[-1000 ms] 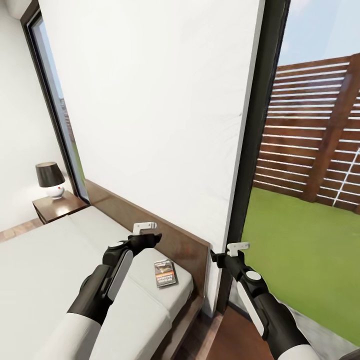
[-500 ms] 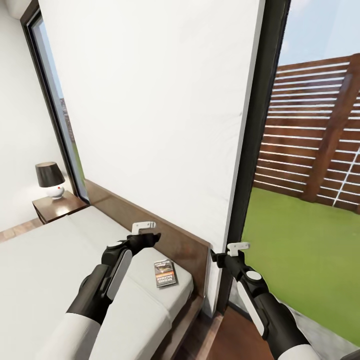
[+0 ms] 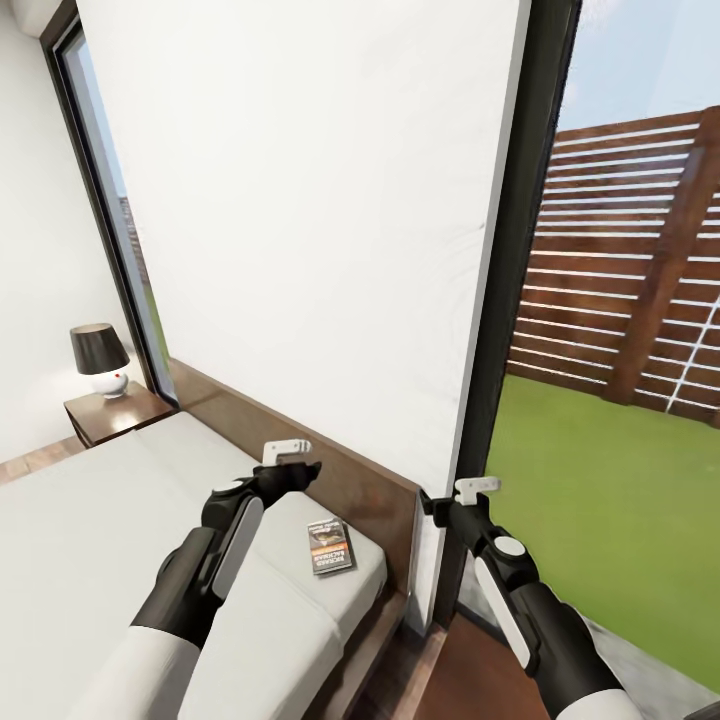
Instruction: In the bedroom, move the book from the bed onto either nightstand, and place the two sandals side by side next to the bed.
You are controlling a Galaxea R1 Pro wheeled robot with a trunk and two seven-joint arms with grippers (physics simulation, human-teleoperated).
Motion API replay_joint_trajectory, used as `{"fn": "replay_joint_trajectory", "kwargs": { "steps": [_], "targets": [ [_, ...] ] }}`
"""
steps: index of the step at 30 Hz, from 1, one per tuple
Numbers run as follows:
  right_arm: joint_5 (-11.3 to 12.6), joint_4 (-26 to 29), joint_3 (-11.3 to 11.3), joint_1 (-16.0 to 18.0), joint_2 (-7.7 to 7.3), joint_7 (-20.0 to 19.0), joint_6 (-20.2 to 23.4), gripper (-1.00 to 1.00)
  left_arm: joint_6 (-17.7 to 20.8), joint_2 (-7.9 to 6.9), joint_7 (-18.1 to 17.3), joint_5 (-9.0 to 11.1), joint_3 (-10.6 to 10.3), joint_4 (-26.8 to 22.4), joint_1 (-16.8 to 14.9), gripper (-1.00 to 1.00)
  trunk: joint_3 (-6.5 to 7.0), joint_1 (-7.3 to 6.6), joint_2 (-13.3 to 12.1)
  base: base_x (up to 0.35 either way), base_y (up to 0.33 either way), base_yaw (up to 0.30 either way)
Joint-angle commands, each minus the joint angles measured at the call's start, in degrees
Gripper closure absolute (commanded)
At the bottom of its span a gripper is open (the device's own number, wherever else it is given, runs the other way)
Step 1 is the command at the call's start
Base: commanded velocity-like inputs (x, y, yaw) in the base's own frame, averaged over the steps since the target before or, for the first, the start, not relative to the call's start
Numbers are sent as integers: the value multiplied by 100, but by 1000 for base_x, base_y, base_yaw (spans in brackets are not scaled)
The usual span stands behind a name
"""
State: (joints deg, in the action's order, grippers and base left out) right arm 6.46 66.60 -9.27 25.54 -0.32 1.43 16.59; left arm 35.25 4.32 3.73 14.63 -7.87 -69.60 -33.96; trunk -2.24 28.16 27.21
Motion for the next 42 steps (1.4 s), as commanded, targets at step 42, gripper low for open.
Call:
{"fn": "replay_joint_trajectory", "kwargs": {
  "steps": [42],
  "targets": [
    [-1,906,17,32,-50,73,1613,-100,575,53,52,143,18,69,-88,-100,79,-238,-429,0,0,0]
  ]
}}
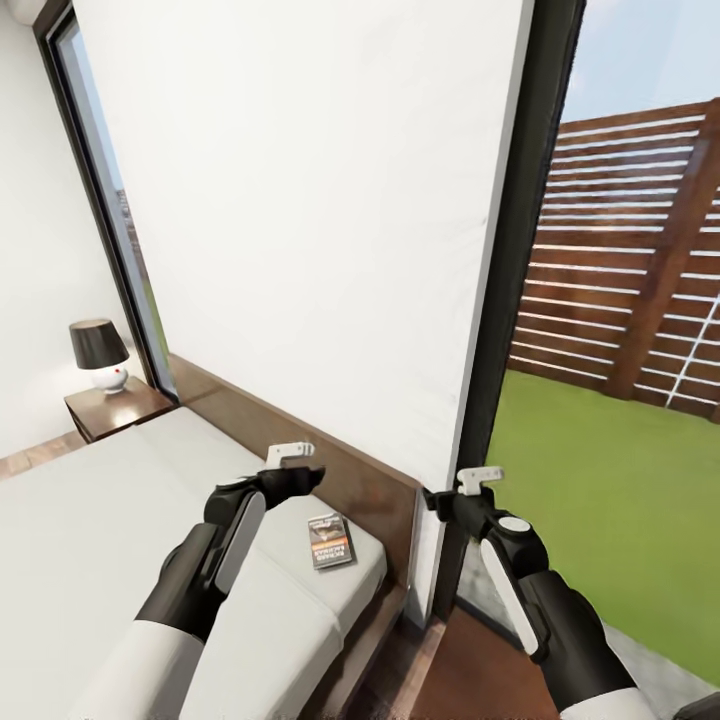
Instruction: In the bedroom, move the book from the bed onto either nightstand, and place the two sandals side by side next to the bed.
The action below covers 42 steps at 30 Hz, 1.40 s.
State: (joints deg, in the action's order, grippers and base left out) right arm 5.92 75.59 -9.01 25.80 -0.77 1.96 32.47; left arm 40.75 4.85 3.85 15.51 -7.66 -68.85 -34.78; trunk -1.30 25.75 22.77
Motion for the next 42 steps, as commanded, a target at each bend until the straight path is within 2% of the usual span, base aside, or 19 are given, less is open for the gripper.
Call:
{"fn": "replay_joint_trajectory", "kwargs": {
  "steps": [1,16,21,22,23,26,27,30,35,37,42],
  "targets": [
    [53,18,-7,13,-7,23,57,-100,39,2,42,56,-2,12,-17,-100,-23,4,14,0,0,0],
    [48,37,-4,309,-8,65,402,-100,96,12,102,56,18,167,-161,-100,-160,4,14,0,0,28],
    [54,10,-4,434,-4,81,484,-100,81,12,134,54,297,298,-253,-100,-205,4,14,0,0,61],
    [56,7,-4,457,-5,92,492,-100,70,8,137,55,368,421,-327,-100,-214,4,14,0,0,62],
    [54,3,-10,481,-3,115,500,-100,31,-7,137,59,447,861,-571,-100,-224,4,14,0,0,63],
    [52,1,-15,490,-3,136,503,-100,-31,-16,132,63,503,1323,-826,-100,-251,4,14,0,0,63],
    [51,6,-18,494,-3,148,504,-100,-104,-20,126,64,554,1670,-1015,-100,-260,4,14,0,0,63],
    [50,14,-19,499,-2,152,506,-100,-278,-24,117,65,630,2207,-1312,-100,-287,4,14,0,0,63],
    [46,24,-27,512,23,168,504,-100,-849,-26,92,69,714,3527,-2031,-100,-333,4,14,0,0,63],
    [42,36,-24,513,25,172,497,-100,-1099,-50,44,129,729,4081,-2326,-100,-351,4,14,0,0,63],
    [42,56,-16,514,24,167,497,-100,-1174,-62,6,176,731,4231,-2408,-100,-397,4,14,0,0,63]
  ]
}}
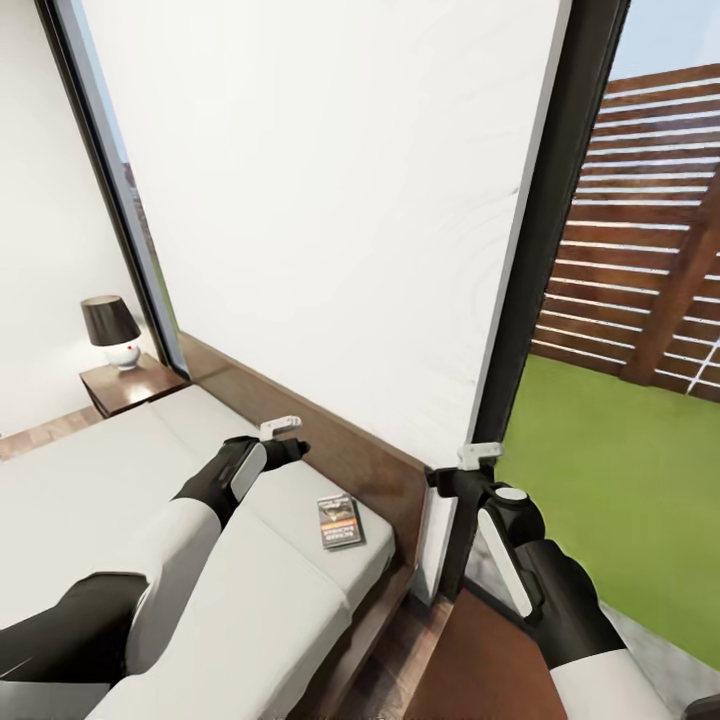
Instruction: In the bedroom, move the book from the bed onto either nightstand, and place the two sandals side by side next to the bed.
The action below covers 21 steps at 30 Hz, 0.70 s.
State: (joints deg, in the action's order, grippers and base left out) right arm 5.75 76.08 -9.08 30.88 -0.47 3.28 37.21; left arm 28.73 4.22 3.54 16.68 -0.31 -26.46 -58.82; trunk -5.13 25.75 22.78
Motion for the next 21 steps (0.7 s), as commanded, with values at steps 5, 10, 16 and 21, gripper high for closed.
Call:
{"fn": "replay_joint_trajectory", "kwargs": {
  "steps": [5,10,16,21],
  "targets": [
    [61,17,-7,6,-5,33,20,-100,15,7,27,67,-4,20,-26,-100,-59,3,14,0,0,63],
    [63,20,-7,6,-3,33,0,-100,14,46,25,57,-10,-27,-33,-100,-105,3,14,0,0,63],
    [66,28,-6,6,0,25,-17,-100,30,71,24,34,-20,-132,-33,-100,-159,3,14,0,0,41],
    [66,107,-15,6,4,11,-29,-100,70,73,26,15,-41,-286,-33,-100,-165,3,14,0,0,2]
  ]
}}
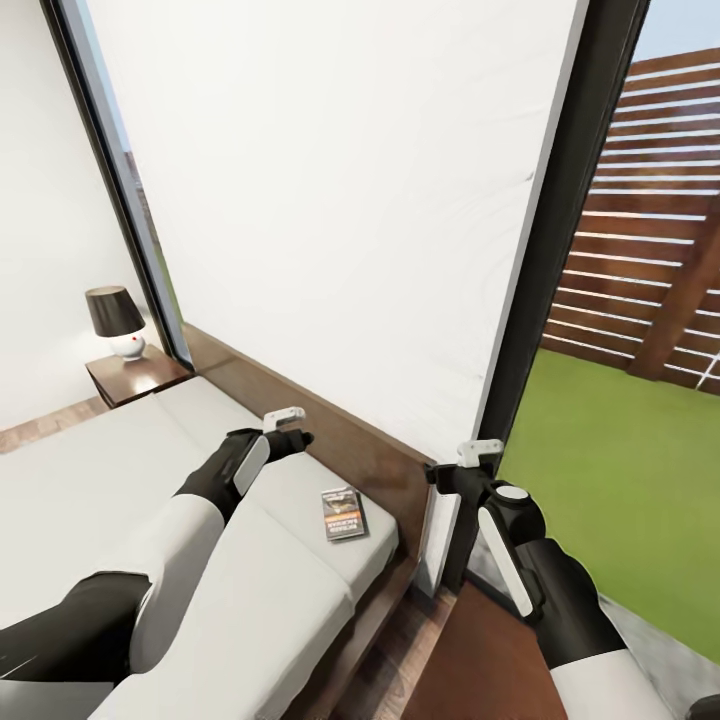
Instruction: In the bedroom, move the book from the bed onto either nightstand, and place the two sandals side by side next to the bed.
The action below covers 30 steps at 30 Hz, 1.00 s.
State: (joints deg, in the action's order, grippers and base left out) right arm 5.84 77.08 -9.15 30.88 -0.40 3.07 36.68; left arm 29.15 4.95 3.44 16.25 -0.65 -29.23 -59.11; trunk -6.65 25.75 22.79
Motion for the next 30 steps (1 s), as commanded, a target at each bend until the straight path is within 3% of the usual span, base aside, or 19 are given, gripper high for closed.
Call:
{"fn": "replay_joint_trajectory", "kwargs": {
  "steps": [1,30],
  "targets": [
    [57,7,-8,6,-4,33,24,-100,28,-1,37,57,-9,-9,-4,-100,-13,4,13,0,0,0],
    [57,24,32,6,-6,46,93,-100,121,-63,51,45,-22,-20,-4,-100,-13,4,13,0,0,0]
  ]
}}
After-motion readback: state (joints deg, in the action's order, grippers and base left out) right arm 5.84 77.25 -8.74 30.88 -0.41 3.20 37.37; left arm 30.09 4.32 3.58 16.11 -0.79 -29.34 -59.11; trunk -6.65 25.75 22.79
